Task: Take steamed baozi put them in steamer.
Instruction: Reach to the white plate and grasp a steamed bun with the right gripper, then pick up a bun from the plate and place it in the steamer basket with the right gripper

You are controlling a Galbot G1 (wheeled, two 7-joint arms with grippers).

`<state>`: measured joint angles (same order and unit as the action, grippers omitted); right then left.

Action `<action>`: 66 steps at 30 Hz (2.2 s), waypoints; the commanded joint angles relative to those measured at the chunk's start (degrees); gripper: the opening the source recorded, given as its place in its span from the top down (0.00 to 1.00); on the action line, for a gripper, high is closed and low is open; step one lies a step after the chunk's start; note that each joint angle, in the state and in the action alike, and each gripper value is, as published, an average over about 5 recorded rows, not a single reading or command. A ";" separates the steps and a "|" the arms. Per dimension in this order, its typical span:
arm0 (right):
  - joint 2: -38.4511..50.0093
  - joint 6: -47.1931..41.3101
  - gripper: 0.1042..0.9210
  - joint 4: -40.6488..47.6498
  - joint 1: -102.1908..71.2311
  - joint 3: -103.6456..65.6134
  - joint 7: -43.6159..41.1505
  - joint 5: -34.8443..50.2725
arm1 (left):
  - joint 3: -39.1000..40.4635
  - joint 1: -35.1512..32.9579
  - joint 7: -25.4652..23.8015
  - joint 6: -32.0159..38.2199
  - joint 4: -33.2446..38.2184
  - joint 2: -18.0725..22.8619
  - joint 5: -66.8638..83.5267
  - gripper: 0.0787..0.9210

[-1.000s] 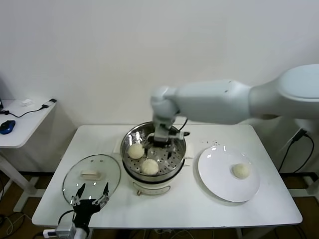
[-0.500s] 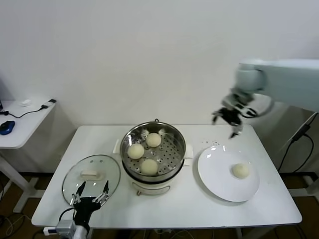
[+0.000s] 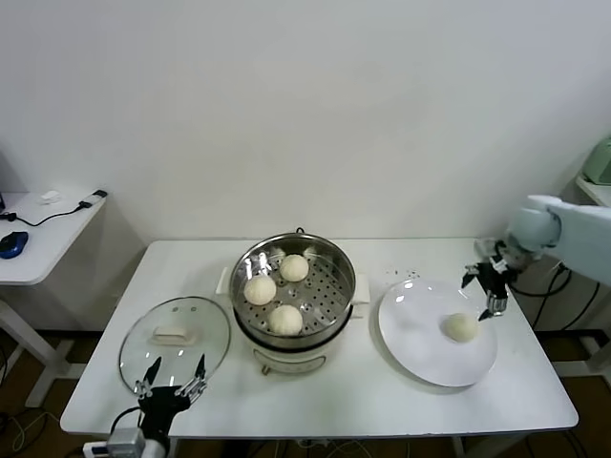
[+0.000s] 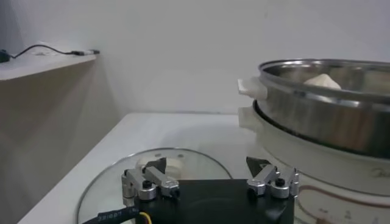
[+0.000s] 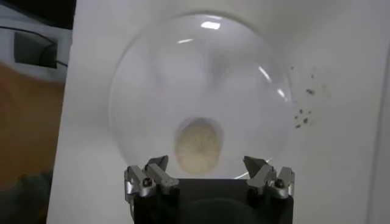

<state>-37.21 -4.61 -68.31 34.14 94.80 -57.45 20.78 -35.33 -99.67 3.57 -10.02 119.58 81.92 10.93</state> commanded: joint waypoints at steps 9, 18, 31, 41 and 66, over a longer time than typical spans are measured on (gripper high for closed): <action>-3.45 -3.39 0.12 10.25 -18.43 -12.82 2.68 -4.50 | -0.40 -0.93 -0.05 -0.36 0.50 -0.28 -0.26 0.12; -5.38 -3.34 0.12 12.12 -19.97 -14.77 4.49 -4.95 | -0.67 -1.60 0.07 -0.04 0.74 -0.73 -0.14 0.12; -3.45 -4.52 0.31 4.47 -8.60 -7.72 3.32 -1.47 | -0.34 -2.04 0.18 -0.14 1.79 -0.42 -0.61 0.12; -8.54 -9.27 0.32 -14.95 29.37 17.36 3.66 22.63 | 0.92 -0.60 0.03 -0.37 2.54 -0.52 -1.60 0.12; -35.04 -22.08 0.32 -15.23 16.16 9.85 19.56 40.37 | 0.60 -0.08 -0.03 -0.10 3.49 -0.99 -0.48 0.12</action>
<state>-64.13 -23.00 -87.26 60.20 105.19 -43.22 59.66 -34.10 -99.84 3.61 -10.05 123.10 81.08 10.01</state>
